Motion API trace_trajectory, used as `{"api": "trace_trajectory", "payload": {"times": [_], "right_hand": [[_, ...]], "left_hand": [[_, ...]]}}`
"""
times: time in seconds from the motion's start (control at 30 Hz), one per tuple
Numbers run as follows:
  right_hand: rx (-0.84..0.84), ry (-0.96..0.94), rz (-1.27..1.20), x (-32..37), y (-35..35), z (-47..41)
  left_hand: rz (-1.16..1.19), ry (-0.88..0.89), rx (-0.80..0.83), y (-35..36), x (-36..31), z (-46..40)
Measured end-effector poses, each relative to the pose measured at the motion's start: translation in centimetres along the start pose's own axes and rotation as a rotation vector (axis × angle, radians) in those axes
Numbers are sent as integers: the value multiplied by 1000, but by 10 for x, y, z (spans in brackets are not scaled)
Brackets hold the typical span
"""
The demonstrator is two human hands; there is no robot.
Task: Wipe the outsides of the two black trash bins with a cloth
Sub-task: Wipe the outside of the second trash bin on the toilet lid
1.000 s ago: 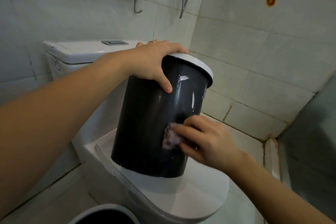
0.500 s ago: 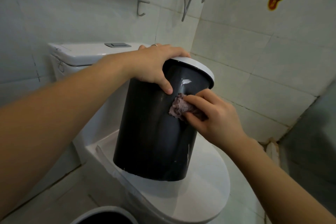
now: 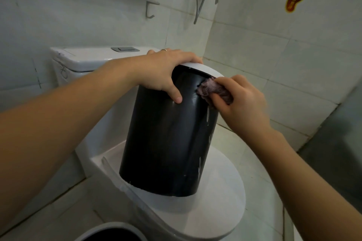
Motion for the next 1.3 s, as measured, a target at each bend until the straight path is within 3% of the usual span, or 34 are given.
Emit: {"api": "trace_trajectory", "payload": {"times": [0.13, 0.37, 0.6, 0.77, 0.97, 1.17, 1.3], "right_hand": [[16, 44, 4, -4, 0, -2], [9, -76, -26, 16, 1, 2], [43, 60, 36, -14, -2, 5], [34, -56, -26, 11, -2, 5], [138, -201, -78, 22, 3, 36], [54, 10, -25, 3, 3, 13], [64, -59, -76, 18, 6, 32]], "left_hand": [[-9, 5, 2, 0, -4, -1], [-42, 23, -1, 2, -11, -2], [-17, 3, -4, 0, -9, 0], [-31, 18, 6, 4, -16, -3], [-17, 5, -10, 0, -13, 0], [35, -20, -14, -1, -11, 2], [90, -51, -34, -3, -7, 6]]}}
Point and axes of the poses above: each hand's wrist, its own z-axis away from the middle knuckle, its own y-axis out of the palm, x = y × z, the point moved 7 cm from there along -z, towards the middle knuckle, and after that the axes turned 3 degrees about z, right-handed, at the moved point
